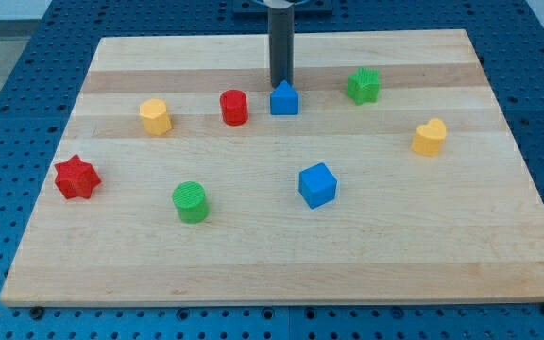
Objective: Move your arm to the red circle
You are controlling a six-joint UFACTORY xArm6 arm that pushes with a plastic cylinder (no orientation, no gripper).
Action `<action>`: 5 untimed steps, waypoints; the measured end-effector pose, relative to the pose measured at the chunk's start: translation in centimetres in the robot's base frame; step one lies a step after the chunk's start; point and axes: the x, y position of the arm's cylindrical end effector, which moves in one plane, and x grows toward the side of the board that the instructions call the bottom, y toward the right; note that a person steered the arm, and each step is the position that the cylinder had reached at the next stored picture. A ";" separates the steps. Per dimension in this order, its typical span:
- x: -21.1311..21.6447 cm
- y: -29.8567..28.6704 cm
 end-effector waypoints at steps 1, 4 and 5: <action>1.9 -1.4; 0.8 0.2; 0.8 -2.0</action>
